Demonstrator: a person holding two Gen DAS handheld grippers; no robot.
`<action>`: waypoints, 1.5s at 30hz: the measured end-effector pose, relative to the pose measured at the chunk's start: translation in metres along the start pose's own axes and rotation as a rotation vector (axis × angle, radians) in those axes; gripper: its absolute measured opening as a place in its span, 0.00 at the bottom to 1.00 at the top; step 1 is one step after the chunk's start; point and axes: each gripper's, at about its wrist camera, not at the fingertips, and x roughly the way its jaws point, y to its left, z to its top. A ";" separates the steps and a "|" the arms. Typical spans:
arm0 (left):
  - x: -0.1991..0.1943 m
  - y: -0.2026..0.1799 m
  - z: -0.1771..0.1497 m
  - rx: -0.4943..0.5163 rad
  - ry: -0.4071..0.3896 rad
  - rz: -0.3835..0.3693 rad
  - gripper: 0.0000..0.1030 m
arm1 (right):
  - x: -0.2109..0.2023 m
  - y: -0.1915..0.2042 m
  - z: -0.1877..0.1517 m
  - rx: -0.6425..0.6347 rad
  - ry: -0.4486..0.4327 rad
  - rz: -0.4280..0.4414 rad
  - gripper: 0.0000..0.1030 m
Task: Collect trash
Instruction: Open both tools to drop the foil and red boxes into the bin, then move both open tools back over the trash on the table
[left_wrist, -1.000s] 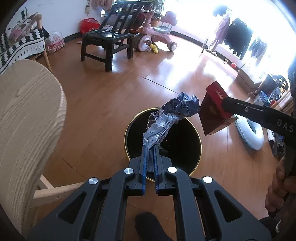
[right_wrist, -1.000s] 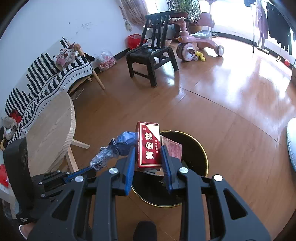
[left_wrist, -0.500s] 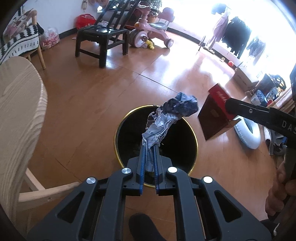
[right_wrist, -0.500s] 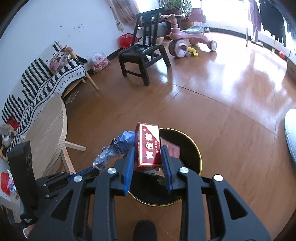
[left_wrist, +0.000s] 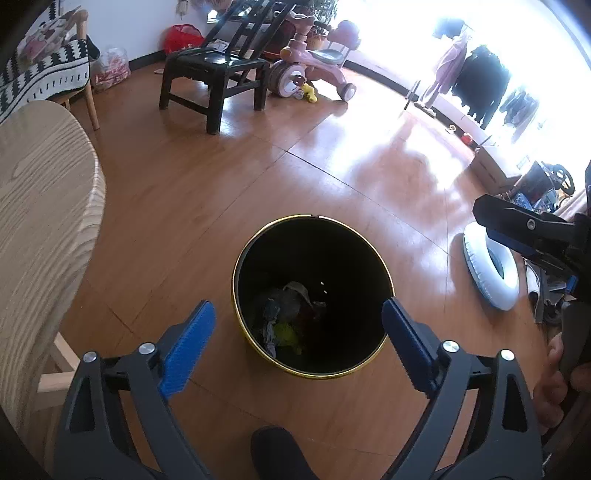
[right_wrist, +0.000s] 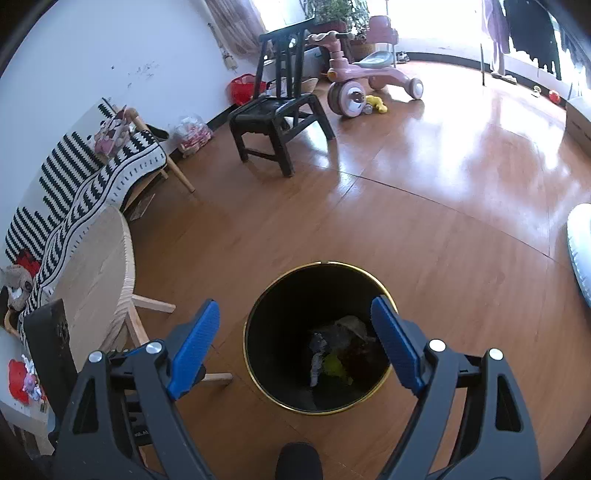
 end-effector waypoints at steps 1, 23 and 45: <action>-0.005 0.002 0.000 -0.001 -0.004 0.000 0.88 | -0.001 0.004 0.001 -0.010 -0.002 0.001 0.79; -0.205 0.168 -0.050 -0.218 -0.223 0.235 0.91 | 0.000 0.283 0.003 -0.348 -0.005 0.271 0.90; -0.380 0.358 -0.209 -0.502 -0.292 0.743 0.92 | 0.049 0.601 -0.144 -0.703 0.201 0.533 0.90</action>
